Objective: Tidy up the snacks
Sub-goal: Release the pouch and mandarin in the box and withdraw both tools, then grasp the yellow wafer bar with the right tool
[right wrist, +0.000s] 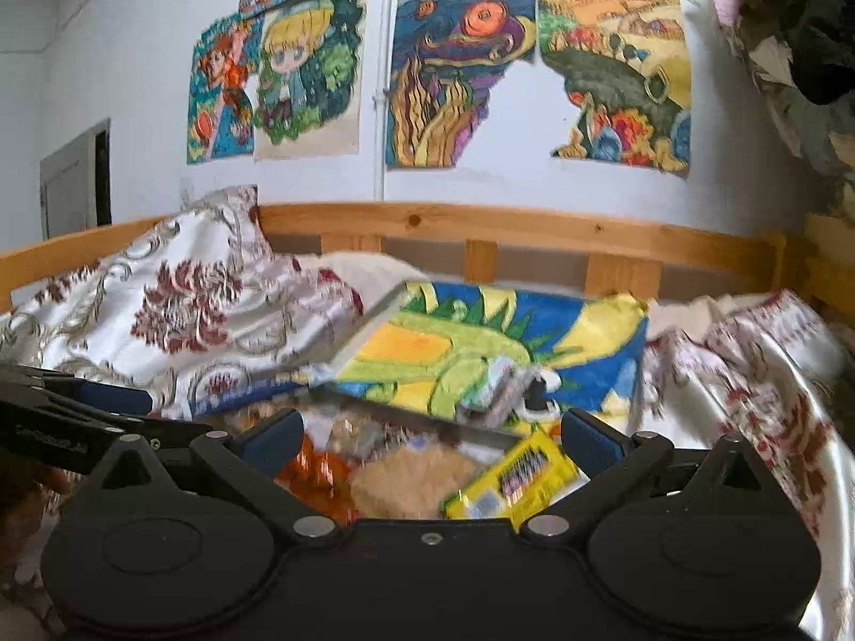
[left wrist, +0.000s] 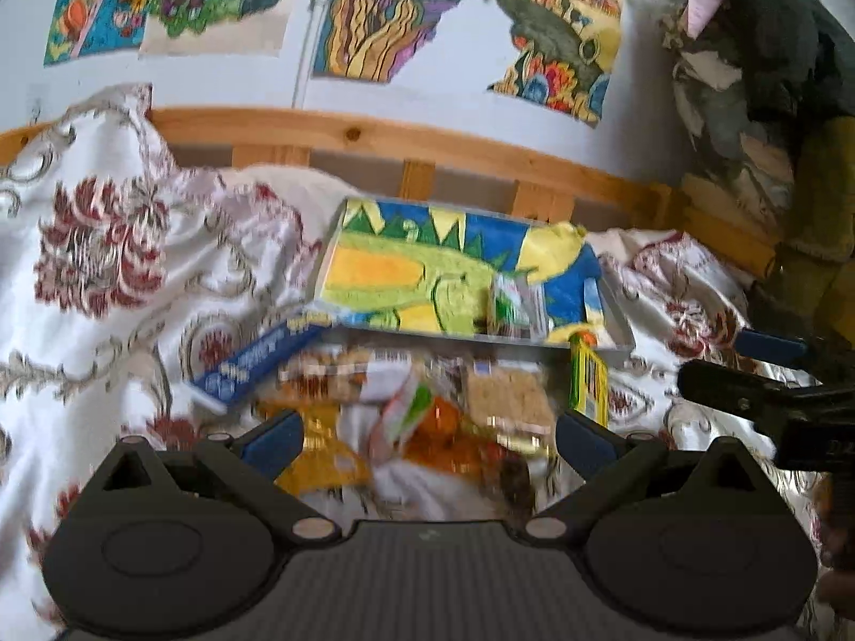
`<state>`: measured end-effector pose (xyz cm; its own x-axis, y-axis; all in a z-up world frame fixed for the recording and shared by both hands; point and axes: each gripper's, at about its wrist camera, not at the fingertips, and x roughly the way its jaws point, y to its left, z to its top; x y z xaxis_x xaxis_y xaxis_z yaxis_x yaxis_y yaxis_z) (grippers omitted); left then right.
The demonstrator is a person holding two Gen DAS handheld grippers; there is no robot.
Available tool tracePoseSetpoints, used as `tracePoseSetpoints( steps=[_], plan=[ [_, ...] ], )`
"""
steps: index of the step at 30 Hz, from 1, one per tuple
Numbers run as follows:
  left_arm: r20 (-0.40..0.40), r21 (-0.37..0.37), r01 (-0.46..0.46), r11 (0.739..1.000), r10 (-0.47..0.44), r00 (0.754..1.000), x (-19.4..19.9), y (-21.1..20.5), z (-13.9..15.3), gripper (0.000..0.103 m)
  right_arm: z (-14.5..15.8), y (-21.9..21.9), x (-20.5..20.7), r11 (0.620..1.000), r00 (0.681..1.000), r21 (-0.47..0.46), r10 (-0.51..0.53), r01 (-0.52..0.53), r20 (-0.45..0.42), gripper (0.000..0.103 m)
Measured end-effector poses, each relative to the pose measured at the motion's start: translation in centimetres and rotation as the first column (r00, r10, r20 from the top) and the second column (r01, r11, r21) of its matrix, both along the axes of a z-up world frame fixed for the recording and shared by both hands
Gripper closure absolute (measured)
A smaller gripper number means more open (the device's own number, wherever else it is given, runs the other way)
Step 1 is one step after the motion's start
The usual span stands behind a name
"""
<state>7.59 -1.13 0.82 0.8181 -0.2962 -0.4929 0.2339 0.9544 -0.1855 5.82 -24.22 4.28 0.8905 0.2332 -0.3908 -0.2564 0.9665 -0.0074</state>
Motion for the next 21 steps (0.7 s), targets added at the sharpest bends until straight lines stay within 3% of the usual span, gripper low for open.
tracePoseSetpoints(
  steps=[10,21],
  plan=[
    [-0.084,0.008,0.04,0.999,-0.039,0.996,-1.2,-0.8,-1.8,0.001,-1.3,-0.2,-2.5,0.994,0.989,-0.088,-0.068,0.056,-0.133,0.001],
    [-0.127,0.036,0.086,0.996,-0.081,0.989,-1.4,-2.7,-2.2,0.001,-1.9,-0.5,-2.5,0.991,0.975,-0.105,-0.102,0.083,-0.197,0.001]
  ],
)
